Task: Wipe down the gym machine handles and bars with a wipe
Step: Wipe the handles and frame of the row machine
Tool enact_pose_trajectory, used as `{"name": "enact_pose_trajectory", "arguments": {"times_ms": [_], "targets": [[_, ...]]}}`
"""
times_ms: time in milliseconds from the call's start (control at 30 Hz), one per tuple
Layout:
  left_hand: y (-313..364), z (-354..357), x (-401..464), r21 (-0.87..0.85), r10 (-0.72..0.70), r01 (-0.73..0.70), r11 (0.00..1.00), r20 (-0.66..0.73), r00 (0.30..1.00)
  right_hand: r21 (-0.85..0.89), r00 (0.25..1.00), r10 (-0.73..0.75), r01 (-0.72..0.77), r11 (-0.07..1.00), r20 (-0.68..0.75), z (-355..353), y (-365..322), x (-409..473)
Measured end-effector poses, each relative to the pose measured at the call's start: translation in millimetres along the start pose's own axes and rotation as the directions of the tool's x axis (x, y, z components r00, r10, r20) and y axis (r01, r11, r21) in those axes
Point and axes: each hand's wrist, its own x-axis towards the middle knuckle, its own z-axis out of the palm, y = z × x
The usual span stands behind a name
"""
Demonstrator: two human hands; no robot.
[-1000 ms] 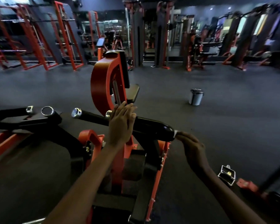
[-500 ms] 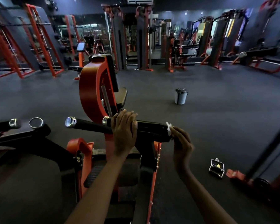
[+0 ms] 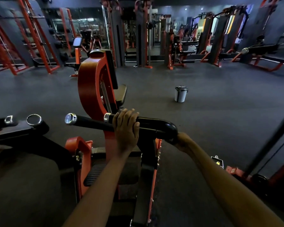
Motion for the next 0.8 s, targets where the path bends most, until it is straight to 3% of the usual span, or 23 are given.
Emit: {"name": "enact_pose_trajectory", "arguments": {"times_ms": [100,167,267,333,400,433,533,633,667,733,800], "targets": [[-4,4,-2,0.004,0.016,-0.016,1.000,-0.016,1.000,0.152,0.996,0.037,-0.024,0.988,-0.086,-9,4,-6],[-5,7,-2,0.006,0.024,-0.023,1.000,-0.052,0.998,0.245,0.991,-0.022,0.054,0.968,-0.132,-14,12,-9],[-5,8,-1,0.018,0.037,-0.035,0.999,-0.086,0.996,0.178,0.931,-0.203,0.265,0.948,-0.304,6,23,-17],[-4,8,-1,0.030,0.040,-0.037,0.999,-0.083,0.996,0.232,0.944,-0.136,0.211,0.949,-0.302,29,30,-10],[-5,8,-1,0.043,0.038,-0.035,0.998,-0.075,0.996,0.146,0.965,-0.049,0.089,0.985,-0.257,46,35,-2],[-5,8,-1,0.044,0.040,-0.037,0.998,-0.068,0.997,0.057,0.968,-0.071,0.087,0.995,-0.240,49,40,4],[-8,7,-3,0.051,0.056,-0.053,0.997,-0.047,0.997,0.081,0.992,-0.039,0.049,0.995,-0.122,47,40,-6],[-9,5,-3,0.053,0.055,-0.054,0.997,-0.020,0.998,0.022,0.944,-0.191,0.205,0.979,-0.270,35,44,-30],[-8,4,-3,0.049,0.054,-0.054,0.997,-0.014,0.998,-0.175,0.907,-0.306,0.264,0.948,-0.289,35,49,-40],[-7,3,-4,0.042,0.056,-0.056,0.998,-0.007,0.998,-0.512,0.777,-0.599,0.440,0.738,-0.196,38,59,-61],[-6,1,-5,0.036,0.057,-0.057,0.998,0.008,0.998,-0.705,0.604,-0.787,0.614,0.355,0.129,38,70,-65]]}}
